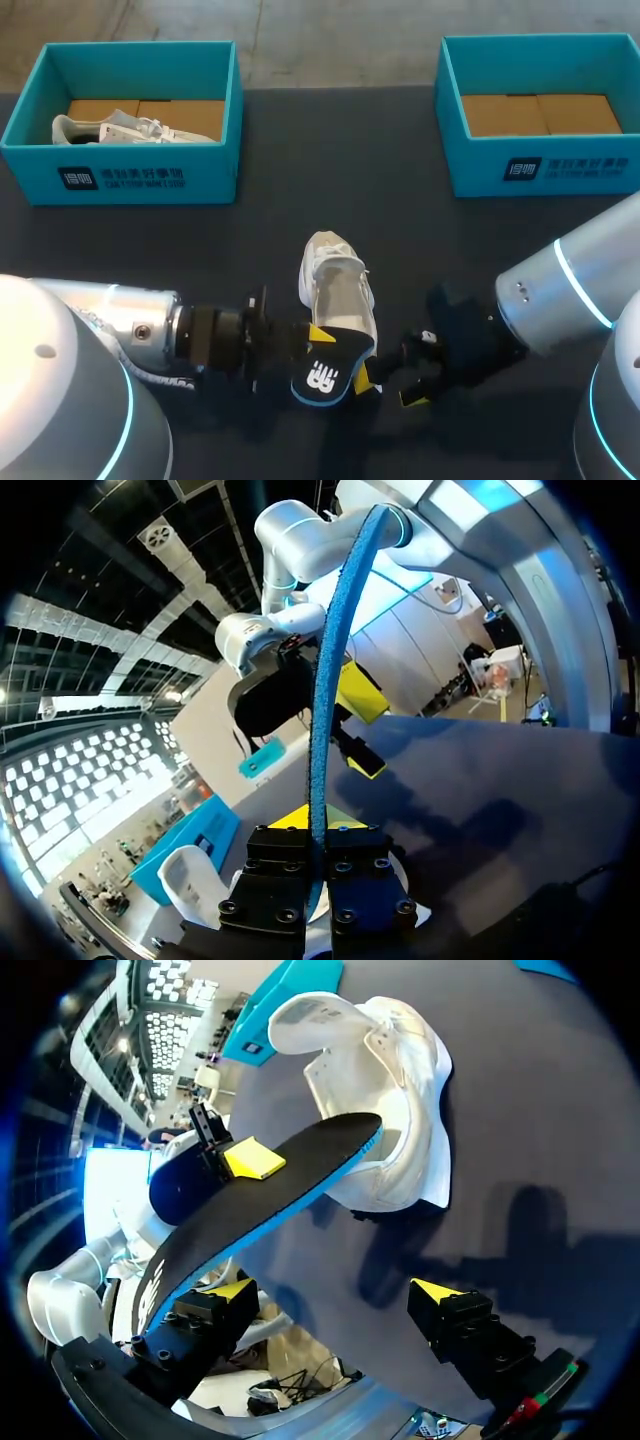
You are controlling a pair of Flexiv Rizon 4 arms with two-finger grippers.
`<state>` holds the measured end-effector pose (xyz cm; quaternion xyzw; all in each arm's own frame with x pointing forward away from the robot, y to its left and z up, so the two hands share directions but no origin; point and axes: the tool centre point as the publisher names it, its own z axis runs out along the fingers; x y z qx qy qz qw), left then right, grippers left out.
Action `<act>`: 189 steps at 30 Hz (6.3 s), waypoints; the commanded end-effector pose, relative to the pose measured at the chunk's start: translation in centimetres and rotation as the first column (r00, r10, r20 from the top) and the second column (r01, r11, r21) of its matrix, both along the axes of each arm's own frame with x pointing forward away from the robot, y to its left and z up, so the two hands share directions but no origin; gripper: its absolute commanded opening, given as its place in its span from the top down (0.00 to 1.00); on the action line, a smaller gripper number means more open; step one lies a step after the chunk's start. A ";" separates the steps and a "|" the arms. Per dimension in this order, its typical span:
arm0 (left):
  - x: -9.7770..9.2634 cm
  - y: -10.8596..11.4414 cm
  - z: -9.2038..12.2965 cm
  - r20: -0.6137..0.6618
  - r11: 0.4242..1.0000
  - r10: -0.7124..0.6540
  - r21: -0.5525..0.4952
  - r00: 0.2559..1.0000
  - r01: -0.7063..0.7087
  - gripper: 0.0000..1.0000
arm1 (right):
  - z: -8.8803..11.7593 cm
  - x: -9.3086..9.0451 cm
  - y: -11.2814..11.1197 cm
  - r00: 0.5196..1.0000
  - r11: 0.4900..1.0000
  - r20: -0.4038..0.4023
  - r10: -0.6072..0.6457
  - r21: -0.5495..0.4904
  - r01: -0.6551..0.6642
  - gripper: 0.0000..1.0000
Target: Take the shoe out of the shoebox, open the shoe tongue, remove and reinsert the insole, then place the shoe into the shoebox
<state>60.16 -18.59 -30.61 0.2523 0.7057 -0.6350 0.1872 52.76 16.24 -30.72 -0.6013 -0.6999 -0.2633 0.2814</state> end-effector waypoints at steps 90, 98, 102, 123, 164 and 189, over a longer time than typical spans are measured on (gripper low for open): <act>1.8 -0.7 -2.2 0.048 0.987 0.148 0.052 0.988 -0.150 1.00 | 0.0 -0.2 0.1 1.000 1.000 0.002 -0.004 -0.003 0.004 0.00; 2.1 -0.6 -2.6 0.062 0.985 0.162 0.057 0.985 -0.166 1.00 | 0.0 -0.2 0.1 1.000 1.000 0.002 -0.004 -0.003 0.004 0.00; 2.2 -0.6 -2.8 0.060 0.983 0.172 0.060 0.983 -0.175 1.00 | 0.0 -0.2 0.1 1.000 1.000 0.002 -0.004 -0.003 0.004 0.00; 3.8 -0.4 -3.6 0.060 0.970 0.227 0.079 0.972 -0.231 1.00 | 0.0 -0.2 0.1 1.000 1.000 0.002 -0.004 -0.003 0.004 0.00; 4.5 0.0 -4.2 0.018 0.974 0.204 0.097 0.979 -0.205 1.00 | 0.0 -0.2 0.1 1.000 1.000 0.002 -0.004 -0.003 0.004 0.00; 4.3 0.0 -3.9 0.018 0.977 0.184 0.107 0.983 -0.184 0.82 | 0.0 -0.2 0.1 1.000 1.000 0.002 -0.004 -0.003 0.004 0.00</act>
